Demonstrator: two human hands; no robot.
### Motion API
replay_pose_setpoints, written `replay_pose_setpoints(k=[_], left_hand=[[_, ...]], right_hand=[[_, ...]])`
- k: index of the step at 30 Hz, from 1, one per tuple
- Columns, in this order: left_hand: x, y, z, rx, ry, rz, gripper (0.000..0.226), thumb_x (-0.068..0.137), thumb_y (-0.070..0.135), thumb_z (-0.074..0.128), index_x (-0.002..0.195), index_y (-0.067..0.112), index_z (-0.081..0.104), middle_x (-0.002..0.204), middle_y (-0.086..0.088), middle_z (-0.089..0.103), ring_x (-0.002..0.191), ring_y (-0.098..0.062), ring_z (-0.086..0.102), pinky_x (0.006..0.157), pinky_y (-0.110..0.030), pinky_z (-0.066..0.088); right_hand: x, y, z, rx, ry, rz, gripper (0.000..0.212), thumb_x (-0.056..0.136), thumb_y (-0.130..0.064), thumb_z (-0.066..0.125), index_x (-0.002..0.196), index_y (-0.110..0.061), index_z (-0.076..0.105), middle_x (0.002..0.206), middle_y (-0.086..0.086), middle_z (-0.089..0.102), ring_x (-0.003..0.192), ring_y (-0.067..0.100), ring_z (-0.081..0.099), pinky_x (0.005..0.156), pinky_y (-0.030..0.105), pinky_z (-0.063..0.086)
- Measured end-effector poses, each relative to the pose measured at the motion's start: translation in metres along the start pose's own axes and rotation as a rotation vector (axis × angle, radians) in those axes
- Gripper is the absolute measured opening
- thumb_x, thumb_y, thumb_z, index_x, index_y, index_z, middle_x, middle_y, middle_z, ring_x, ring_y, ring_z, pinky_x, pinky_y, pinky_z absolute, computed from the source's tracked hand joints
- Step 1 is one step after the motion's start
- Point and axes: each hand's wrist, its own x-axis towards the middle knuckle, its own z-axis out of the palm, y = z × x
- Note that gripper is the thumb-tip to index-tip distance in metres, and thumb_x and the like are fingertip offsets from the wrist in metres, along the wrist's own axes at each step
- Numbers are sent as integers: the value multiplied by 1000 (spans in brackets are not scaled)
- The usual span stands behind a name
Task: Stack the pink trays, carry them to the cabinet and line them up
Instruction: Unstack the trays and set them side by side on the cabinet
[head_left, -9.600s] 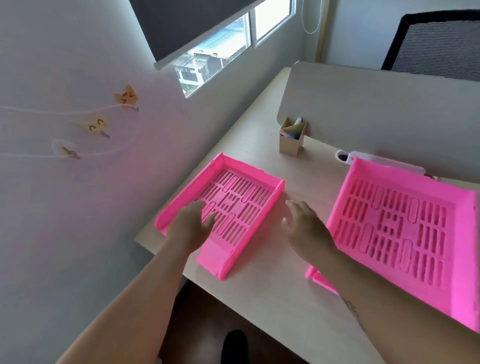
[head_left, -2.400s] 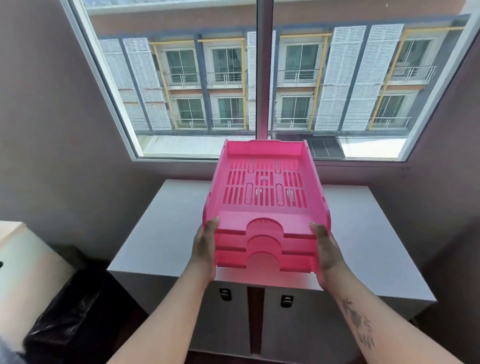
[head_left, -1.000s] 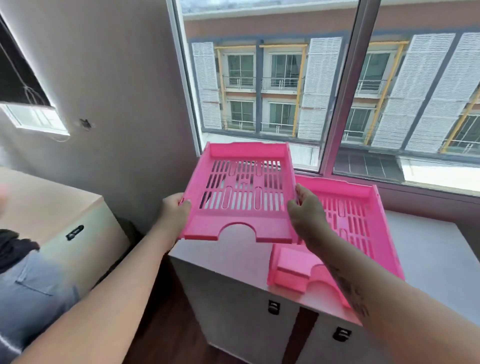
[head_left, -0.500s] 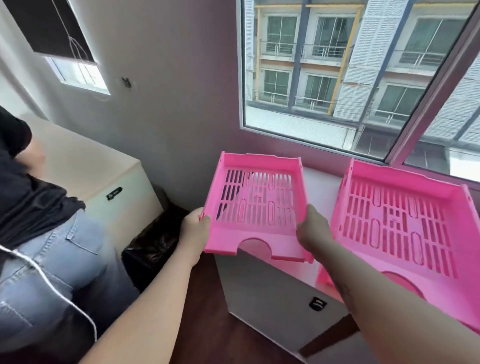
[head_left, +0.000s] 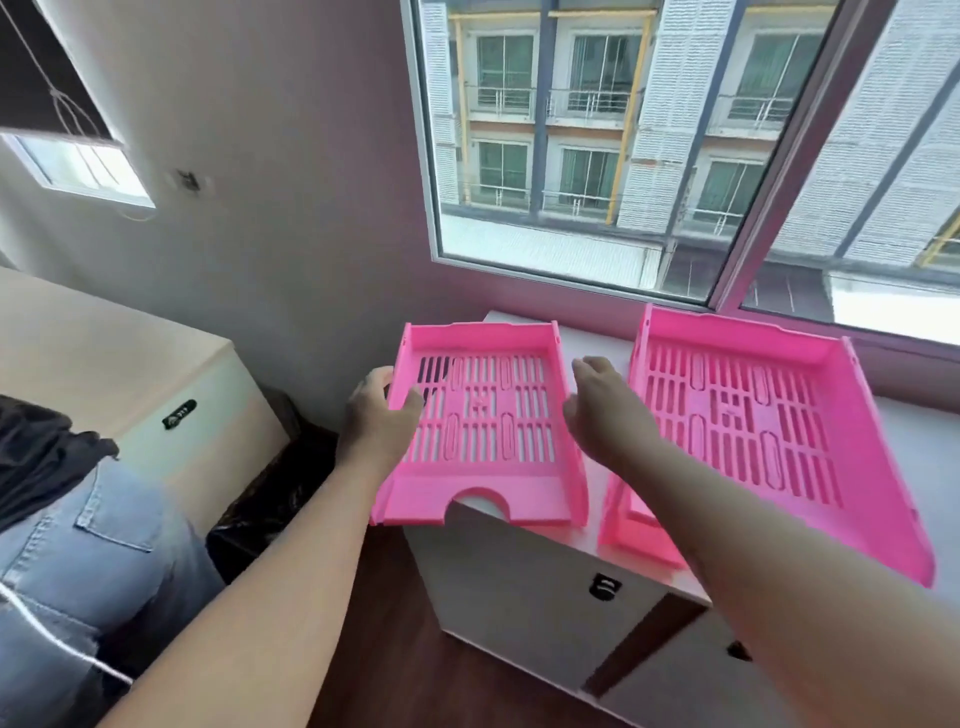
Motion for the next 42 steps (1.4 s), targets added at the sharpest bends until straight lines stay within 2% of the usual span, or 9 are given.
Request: replay_pose_setpoints(k=[9, 14, 17, 20, 22, 26, 31, 33, 42], left_hand=[[-33, 122, 90, -2, -318, 235, 57, 93, 34, 58, 143, 10, 45, 143, -12, 55, 128, -28, 54, 106, -39, 44], [-67, 145, 147, 23, -534, 122, 67, 94, 33, 54, 152, 9, 30, 156, -13, 38, 137, -30, 43, 107, -35, 37], [-79, 140, 169, 34, -612, 4, 59, 96, 29, 52, 148, 7, 36, 147, -16, 47, 127, -34, 52, 105, -40, 45], [-82, 135, 180, 19, -556, -24, 35, 98, 16, 46, 128, 1, 55, 113, -14, 65, 96, -30, 63, 77, -34, 57], [-80, 136, 181, 41, -526, 1, 30, 98, 11, 44, 120, -2, 59, 97, -12, 63, 80, -27, 59, 60, -26, 50], [-71, 134, 179, 68, -489, 18, 29, 96, 9, 43, 116, -2, 61, 100, -18, 66, 80, -29, 61, 72, -38, 55], [-69, 137, 179, 45, -466, 33, 30, 96, 8, 42, 117, -1, 61, 98, -14, 65, 84, -30, 62, 62, -32, 52], [-70, 144, 176, 21, -460, 51, 26, 94, 8, 43, 106, 1, 64, 96, -16, 67, 80, -30, 63, 68, -37, 55], [-119, 219, 218, -28, -587, 220, 19, 89, 8, 47, 78, 4, 62, 68, -5, 55, 62, -24, 47, 50, -27, 35]], right_hand=[[-35, 125, -95, -161, 106, 389, 42, 94, -17, 47, 134, -4, 48, 139, 15, 46, 124, 35, 48, 95, 46, 43], [-73, 190, -107, -84, 101, 659, 36, 89, -19, 48, 123, -5, 50, 127, 20, 50, 109, 41, 55, 89, 49, 50], [-96, 216, -96, 46, 21, 784, 35, 90, -16, 49, 123, -5, 45, 124, 23, 53, 106, 41, 58, 84, 45, 50], [-108, 227, -78, 195, 5, 790, 41, 91, -7, 41, 132, -8, 40, 124, 23, 58, 103, 40, 58, 84, 46, 50], [-107, 228, -71, 239, 37, 809, 41, 92, -7, 37, 132, -10, 40, 122, 22, 58, 101, 40, 58, 80, 45, 51], [-97, 225, -64, 280, 69, 794, 33, 92, -7, 36, 124, -8, 44, 119, 23, 58, 101, 40, 58, 78, 44, 50], [-93, 222, -65, 305, 185, 760, 25, 94, -7, 36, 113, -2, 53, 113, 22, 61, 86, 33, 52, 71, 36, 41], [-97, 223, -75, 324, 216, 754, 23, 95, -8, 36, 109, -2, 53, 107, 21, 59, 85, 34, 53, 68, 36, 42], [-155, 276, -148, 271, 337, 838, 24, 94, -7, 36, 107, -6, 56, 93, 13, 54, 69, 28, 51, 51, 27, 36]])
